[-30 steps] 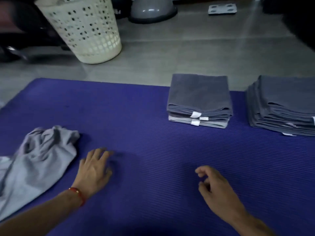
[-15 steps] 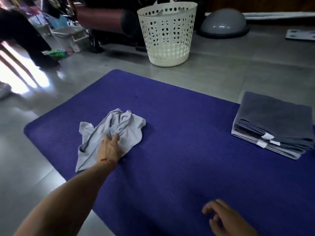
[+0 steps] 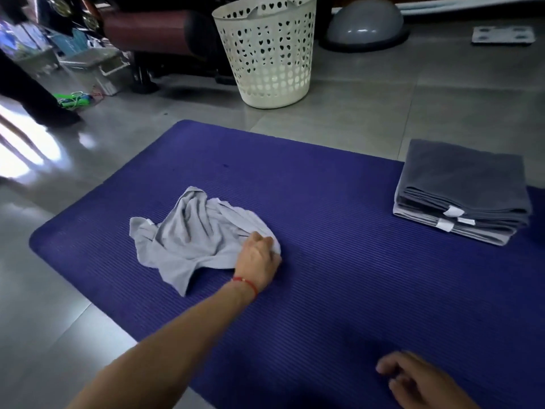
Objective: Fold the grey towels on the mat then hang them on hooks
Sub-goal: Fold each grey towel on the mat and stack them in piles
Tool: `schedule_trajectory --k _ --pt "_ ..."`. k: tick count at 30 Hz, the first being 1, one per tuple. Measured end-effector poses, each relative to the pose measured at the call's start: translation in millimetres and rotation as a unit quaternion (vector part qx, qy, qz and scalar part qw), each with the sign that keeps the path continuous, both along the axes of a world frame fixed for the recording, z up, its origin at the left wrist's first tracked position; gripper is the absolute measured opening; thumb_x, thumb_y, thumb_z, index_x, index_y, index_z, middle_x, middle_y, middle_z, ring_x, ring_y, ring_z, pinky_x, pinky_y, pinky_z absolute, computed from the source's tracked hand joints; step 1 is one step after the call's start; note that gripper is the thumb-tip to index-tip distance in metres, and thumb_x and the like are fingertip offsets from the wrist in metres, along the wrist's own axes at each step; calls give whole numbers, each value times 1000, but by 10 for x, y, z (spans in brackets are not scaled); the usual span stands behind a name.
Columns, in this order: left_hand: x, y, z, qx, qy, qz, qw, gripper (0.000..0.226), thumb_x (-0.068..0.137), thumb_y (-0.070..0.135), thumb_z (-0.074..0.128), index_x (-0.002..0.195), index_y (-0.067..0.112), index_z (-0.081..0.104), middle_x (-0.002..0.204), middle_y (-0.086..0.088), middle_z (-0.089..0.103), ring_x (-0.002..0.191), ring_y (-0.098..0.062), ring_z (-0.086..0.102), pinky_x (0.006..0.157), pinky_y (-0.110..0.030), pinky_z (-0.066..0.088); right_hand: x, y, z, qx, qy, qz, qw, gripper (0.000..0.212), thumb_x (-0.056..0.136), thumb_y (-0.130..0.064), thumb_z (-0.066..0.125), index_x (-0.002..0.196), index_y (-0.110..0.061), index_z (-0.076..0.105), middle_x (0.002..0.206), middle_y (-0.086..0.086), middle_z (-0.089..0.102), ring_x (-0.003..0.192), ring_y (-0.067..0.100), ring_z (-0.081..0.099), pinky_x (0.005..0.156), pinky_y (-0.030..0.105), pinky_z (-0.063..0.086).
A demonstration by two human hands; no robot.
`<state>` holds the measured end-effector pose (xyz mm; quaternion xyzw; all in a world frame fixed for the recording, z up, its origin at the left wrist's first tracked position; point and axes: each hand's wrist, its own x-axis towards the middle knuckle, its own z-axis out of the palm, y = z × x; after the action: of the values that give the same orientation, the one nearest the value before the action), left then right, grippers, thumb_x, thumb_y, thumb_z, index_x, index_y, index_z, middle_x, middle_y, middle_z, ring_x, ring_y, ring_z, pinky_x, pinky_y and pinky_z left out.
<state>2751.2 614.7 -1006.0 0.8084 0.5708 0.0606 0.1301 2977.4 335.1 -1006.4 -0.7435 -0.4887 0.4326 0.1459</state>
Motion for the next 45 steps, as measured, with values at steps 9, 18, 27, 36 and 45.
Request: schedule_trajectory --k 9,18,27,36,45 --pt "428 -1888 411 -153 -102 -350 918 43 89 46 41 117 25 65 128 9 58 114 -15 57 90 -38 54 85 351 21 -45 294 -204 933 44 83 -57 75 121 -38 62 119 -6 71 103 11 71 88 41 60" --pt "-166 -171 -145 -56 65 50 995 88 86 62 61 158 38 15 150 -22 31 134 -45 38 106 -59 39 31 154 -140 77 5 -106 991 14 99 -19 60 99 -28 71 84 -10 73 79 8 69 65 27 51" --pt "149 -780 411 -42 -203 1 978 40 85 18 71 120 26 56 76 13 59 60 -1 55 53 -12 40 268 191 111 82 -34 -71 994 23 96 -29 65 116 -40 64 108 -21 67 94 -4 63 85 29 56" --pt "540 -1615 942 -235 -264 -278 893 29 93 16 67 118 25 55 85 10 71 82 -12 68 78 -32 55 -59 376 577 91 366 -238 895 34 96 -49 62 125 -32 64 113 -1 76 101 14 74 84 35 61" --pt "749 -1076 441 -230 -163 -312 907 56 87 27 77 138 31 54 141 9 51 125 11 42 104 -16 40 243 264 422 82 405 -261 873 21 103 -12 56 119 -16 69 111 6 77 102 22 73 87 36 55"
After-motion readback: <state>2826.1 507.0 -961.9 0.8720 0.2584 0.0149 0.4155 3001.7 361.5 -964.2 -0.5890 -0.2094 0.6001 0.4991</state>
